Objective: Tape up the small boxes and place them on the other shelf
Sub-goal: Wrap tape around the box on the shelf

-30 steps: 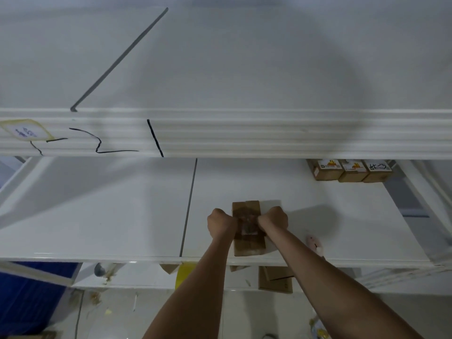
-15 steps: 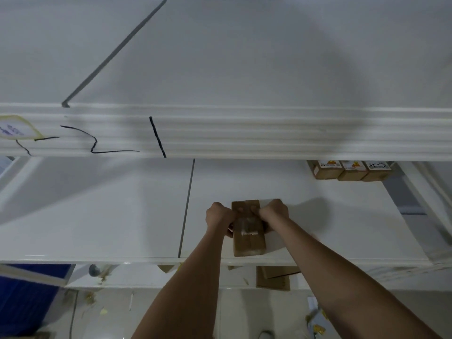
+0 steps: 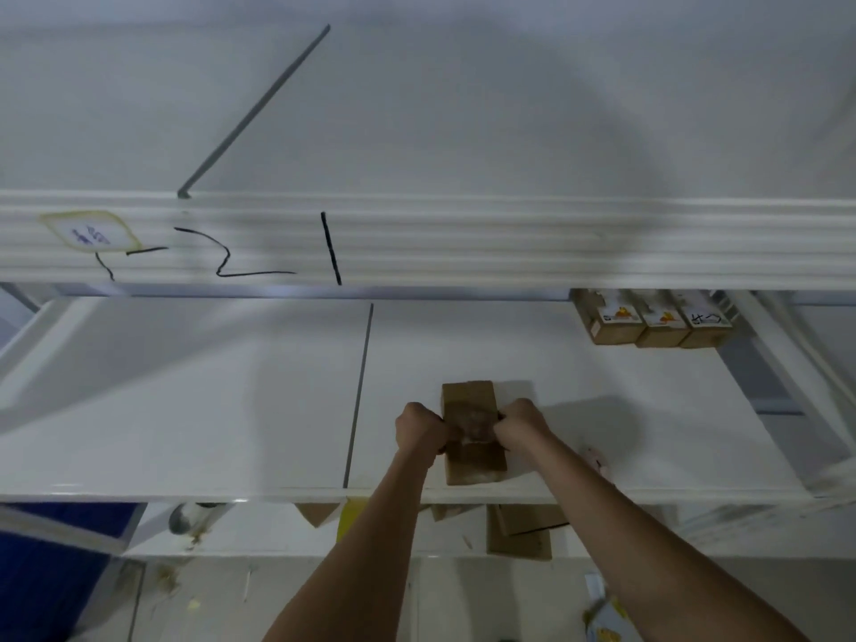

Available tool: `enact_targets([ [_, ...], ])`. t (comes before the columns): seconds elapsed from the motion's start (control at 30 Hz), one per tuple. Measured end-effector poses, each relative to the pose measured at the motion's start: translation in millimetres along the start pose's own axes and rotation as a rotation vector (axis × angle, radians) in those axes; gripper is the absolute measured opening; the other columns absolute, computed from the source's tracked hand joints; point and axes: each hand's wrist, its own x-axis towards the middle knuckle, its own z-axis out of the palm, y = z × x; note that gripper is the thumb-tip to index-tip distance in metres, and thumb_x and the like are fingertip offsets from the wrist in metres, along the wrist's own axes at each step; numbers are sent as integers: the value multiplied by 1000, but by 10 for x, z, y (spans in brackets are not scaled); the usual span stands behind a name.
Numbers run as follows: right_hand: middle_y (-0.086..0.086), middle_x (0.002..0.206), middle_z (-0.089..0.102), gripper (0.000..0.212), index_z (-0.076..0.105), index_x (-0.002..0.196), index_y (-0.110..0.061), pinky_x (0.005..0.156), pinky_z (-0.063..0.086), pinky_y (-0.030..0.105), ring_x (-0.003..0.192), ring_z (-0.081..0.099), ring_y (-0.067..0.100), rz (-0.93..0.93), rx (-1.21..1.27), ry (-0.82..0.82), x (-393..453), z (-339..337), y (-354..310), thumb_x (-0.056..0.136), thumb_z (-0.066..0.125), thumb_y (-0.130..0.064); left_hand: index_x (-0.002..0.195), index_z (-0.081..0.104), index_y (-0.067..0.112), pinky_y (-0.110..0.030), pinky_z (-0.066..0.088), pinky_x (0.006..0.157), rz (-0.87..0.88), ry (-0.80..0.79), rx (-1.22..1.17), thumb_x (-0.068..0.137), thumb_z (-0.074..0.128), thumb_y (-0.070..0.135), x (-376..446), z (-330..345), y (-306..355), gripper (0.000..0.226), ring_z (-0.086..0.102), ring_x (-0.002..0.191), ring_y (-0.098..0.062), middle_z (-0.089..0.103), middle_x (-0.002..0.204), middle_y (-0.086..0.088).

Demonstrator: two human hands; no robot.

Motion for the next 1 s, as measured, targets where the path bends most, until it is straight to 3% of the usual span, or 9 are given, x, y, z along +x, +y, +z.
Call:
enact_targets([
  [0.13,5,83,70,9,72,78,-8,65,53,24,73,63,17,-32,57,69,-12,111,154,83,68,-2,61,66,5,-21,40,47,76,98,1,78,77,15,-111,150,-167,23,54,50,-17,59,56,-4],
  [0.27,4,79,69,12,71,77,-10,52,48,20,66,60,14,-5,111,129,-39,146,133,83,67,0,74,71,5,-18,34,41,102,193,22,82,72,11,-163,230,-142,10,56,55,-13,63,66,-3],
  [0.33,2,73,63,18,65,73,-11,47,39,18,61,54,10,-21,82,136,-56,153,133,87,64,0,73,70,5,-17,35,41,97,195,13,81,73,10,-178,226,-134,10,56,55,-12,63,65,-3],
  [0.4,2,74,62,16,66,75,-10,47,39,20,63,55,11,-47,80,122,-91,153,119,89,64,-3,64,66,7,-19,38,44,91,165,-12,80,74,11,-175,186,-147,18,55,53,-13,60,59,-2],
  [0.53,6,94,68,9,69,97,-10,55,45,21,76,61,14,-87,51,14,-131,110,152,92,62,-6,74,70,2,-22,45,49,79,11,-42,76,84,19,-164,118,-187,22,58,60,-16,63,68,-5],
  [0.67,3,108,71,30,70,111,-16,81,54,26,100,66,21,-147,113,-212,-133,13,224,84,71,-3,89,75,1,-13,45,45,141,-69,-46,69,88,12,-226,90,-257,26,60,64,-11,71,79,-7],
  [0.77,-2,110,72,38,72,111,-24,98,54,36,104,66,20,-193,210,-201,-100,41,345,81,74,0,89,76,0,-29,60,64,181,-8,-56,66,87,8,-228,144,-293,27,70,75,-22,75,87,-14],
  [0.9,-8,99,73,34,73,94,-31,84,56,26,94,67,13,-225,277,-139,-108,86,381,78,77,-2,78,73,-1,-35,57,61,219,72,40,66,82,12,-254,218,-248,20,62,65,-22,71,75,-13],
  [1.0,-7,93,74,27,74,91,-29,76,55,24,88,66,12,-250,285,-83,-162,96,367,77,77,-5,82,71,2,-36,62,66,210,85,91,69,78,15,-270,230,-206,19,67,74,-25,70,80,-11],
])
